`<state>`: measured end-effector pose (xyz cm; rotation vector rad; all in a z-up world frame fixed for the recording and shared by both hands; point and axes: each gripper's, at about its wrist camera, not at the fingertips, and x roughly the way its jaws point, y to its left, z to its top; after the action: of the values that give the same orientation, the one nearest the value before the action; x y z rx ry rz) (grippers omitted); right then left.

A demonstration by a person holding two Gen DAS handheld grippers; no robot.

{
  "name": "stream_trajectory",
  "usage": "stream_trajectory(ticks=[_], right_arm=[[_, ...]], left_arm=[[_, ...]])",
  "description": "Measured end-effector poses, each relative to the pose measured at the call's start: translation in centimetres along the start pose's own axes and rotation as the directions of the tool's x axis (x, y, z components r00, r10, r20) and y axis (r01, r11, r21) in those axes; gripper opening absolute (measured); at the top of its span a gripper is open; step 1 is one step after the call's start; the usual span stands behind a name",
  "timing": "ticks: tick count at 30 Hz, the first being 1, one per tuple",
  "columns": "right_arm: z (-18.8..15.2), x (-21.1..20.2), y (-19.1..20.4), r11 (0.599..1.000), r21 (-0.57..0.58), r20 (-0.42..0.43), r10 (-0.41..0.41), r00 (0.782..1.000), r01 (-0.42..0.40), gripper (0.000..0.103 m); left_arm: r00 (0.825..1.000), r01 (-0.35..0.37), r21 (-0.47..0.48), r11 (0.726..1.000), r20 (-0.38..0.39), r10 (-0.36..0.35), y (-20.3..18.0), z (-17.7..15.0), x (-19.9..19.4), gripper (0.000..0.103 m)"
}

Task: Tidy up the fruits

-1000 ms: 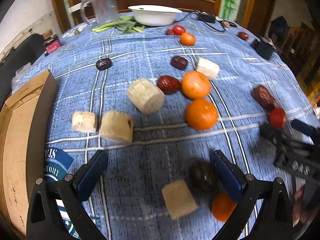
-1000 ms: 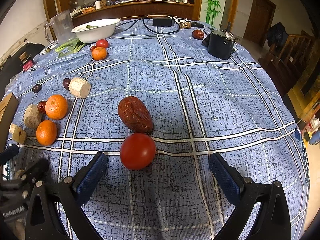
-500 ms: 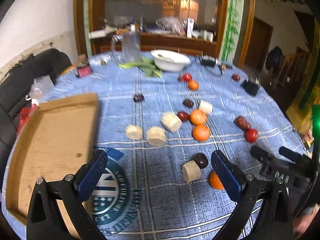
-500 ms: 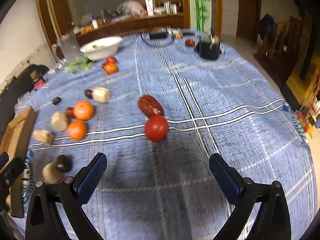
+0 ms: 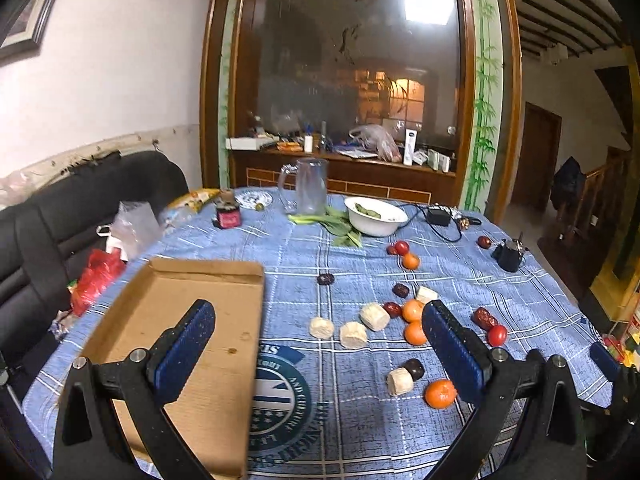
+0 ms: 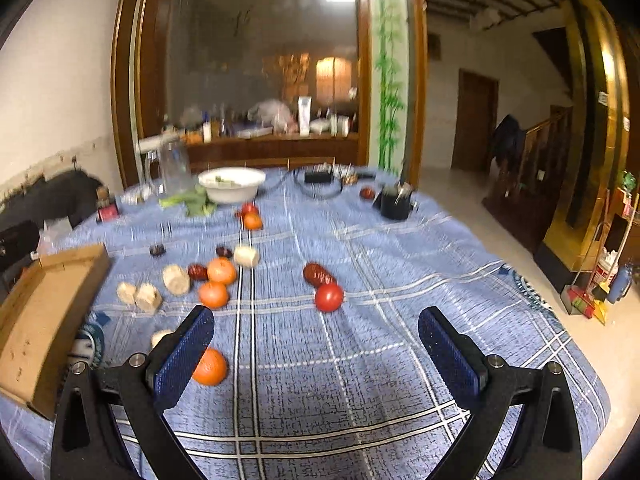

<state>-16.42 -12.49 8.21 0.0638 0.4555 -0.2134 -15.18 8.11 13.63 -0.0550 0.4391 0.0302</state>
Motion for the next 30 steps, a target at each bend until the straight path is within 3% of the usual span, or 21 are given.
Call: stream_trajectory(ticks=[5,14,30], right_arm=[[-0.2,-1.8,0.6,0.999,-0.024,0.087,-0.023,0.996,0.025,0.103],[-1.4,-1.3,2.6,0.993,-0.115,0.013,0.018,1.000,-0.016,0.103],[-2.0,0.2,2.4,0.996,-0.076,-0.060,0.051,0.997,-0.056,0.103]], left_arm=[[1.000,0.022,-0.006,1.000,0.006,-0.022,0.3,-0.1,-1.2,0.103],[0.999,0.049,0.024,0.999,0.005,-0.049,-0.2,-0.6,-1.4,0.103],[0.994,0.087,0.039,0.995,-0.070,-0.084,-0.4,-1.4,0.3,0.103]])
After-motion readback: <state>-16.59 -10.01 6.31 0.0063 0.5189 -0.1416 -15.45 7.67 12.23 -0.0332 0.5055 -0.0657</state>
